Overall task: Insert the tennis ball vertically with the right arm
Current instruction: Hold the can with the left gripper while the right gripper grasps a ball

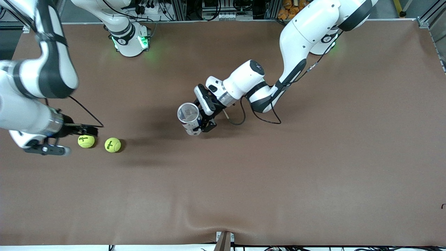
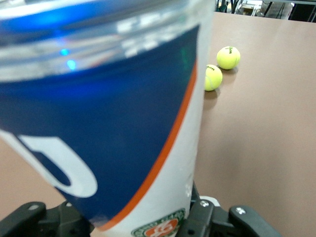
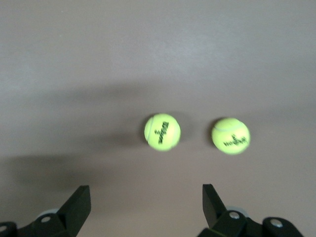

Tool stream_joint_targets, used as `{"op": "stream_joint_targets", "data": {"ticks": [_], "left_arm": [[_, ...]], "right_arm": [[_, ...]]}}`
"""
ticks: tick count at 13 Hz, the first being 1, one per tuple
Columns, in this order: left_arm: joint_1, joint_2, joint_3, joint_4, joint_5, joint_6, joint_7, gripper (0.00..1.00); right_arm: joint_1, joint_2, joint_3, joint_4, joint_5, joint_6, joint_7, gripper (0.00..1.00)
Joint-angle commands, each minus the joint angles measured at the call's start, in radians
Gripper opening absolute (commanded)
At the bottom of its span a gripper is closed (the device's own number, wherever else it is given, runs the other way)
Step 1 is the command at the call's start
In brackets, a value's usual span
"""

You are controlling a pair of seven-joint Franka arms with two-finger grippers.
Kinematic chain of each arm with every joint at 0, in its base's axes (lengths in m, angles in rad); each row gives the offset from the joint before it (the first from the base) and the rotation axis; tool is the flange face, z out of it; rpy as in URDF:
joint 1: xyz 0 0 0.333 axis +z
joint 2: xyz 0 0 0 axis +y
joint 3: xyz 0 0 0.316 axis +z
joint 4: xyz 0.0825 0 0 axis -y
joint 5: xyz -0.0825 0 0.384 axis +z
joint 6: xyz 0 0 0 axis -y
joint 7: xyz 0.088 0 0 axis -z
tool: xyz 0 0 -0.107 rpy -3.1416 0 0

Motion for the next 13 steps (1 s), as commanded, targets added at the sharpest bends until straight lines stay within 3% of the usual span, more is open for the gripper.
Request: {"op": "stream_joint_targets", "data": {"ticks": [1,4,7,13], "left_arm": [[0.019,0.001,0.027,-0.068,-0.003,0.079,0.0,0.64],[0.017,0.036,0.056,-0.074,-0.002,0.099,0.001,0.64],[0.017,0.091,0.059,-0.077,-0.002,0.129,0.004,0.66],[0.013,0.087,0.064,-0.091,0.019,0.132,0.006,0.67]], "right_arm": [[0.009,0.018,-0.004,-0.123,-0.004,0.153,0.004,1.0],[-0.004,0.102,-0.004,-0.123,-0.064,0.222,0.004,1.0],[-0.01,0.147,-0.004,-0.123,-0.07,0.25,-0.003,1.0],[-0.025,0.216,-0.002,-0.131,-0.101,0.307,0.004,1.0]]}}
